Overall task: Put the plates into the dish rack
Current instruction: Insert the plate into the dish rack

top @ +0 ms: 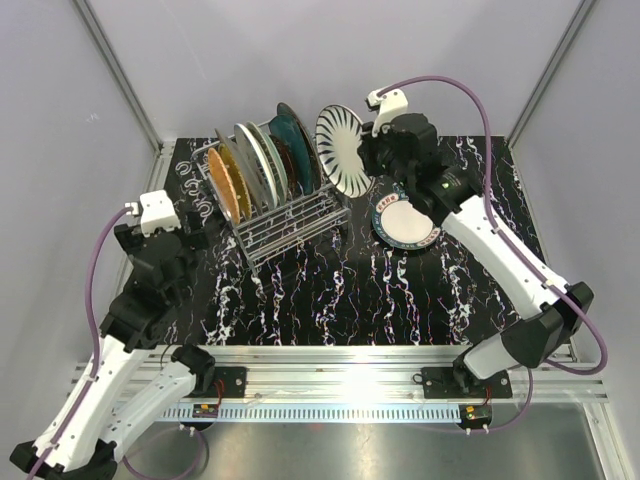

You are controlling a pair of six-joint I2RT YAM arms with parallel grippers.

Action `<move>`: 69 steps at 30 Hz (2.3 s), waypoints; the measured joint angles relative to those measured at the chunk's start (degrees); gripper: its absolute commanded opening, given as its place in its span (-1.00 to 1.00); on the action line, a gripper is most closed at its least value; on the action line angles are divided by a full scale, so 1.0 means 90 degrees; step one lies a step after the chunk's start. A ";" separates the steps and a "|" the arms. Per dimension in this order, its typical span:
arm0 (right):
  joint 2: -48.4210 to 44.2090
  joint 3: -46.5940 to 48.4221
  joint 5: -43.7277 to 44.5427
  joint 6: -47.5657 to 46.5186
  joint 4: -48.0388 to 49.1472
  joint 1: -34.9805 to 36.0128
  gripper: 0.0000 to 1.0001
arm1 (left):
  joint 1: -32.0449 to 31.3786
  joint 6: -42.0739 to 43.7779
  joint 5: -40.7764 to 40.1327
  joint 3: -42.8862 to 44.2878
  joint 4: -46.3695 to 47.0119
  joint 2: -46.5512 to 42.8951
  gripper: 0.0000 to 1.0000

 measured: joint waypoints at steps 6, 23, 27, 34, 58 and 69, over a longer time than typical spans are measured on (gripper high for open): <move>0.0289 0.0243 0.0488 -0.0294 0.0032 0.0350 -1.00 | 0.0053 -0.0063 -0.0068 -0.0330 0.0209 -0.0085 0.98; 0.1071 0.0495 0.1474 -0.0508 0.0721 0.0818 -1.00 | 0.0080 -0.0112 0.0066 -0.0532 0.0457 0.0032 0.98; 0.1168 0.0495 0.1525 -0.0512 0.0935 0.0818 -1.00 | 0.0085 -0.0112 0.0109 -0.0532 0.0459 0.0107 0.98; 0.1416 0.0537 0.1535 -0.0520 0.1158 0.0821 -1.00 | 0.0085 -0.0112 0.0170 -0.0532 0.0481 0.0109 0.98; 0.1877 0.0539 0.1744 -0.0619 0.1889 0.0833 -0.68 | 0.0085 -0.0112 0.0335 -0.0532 0.0498 0.0233 0.98; 0.1943 0.0600 0.1797 -0.0597 0.2103 0.0831 -0.33 | 0.0090 -0.0112 0.0364 -0.0532 0.0498 0.0233 0.98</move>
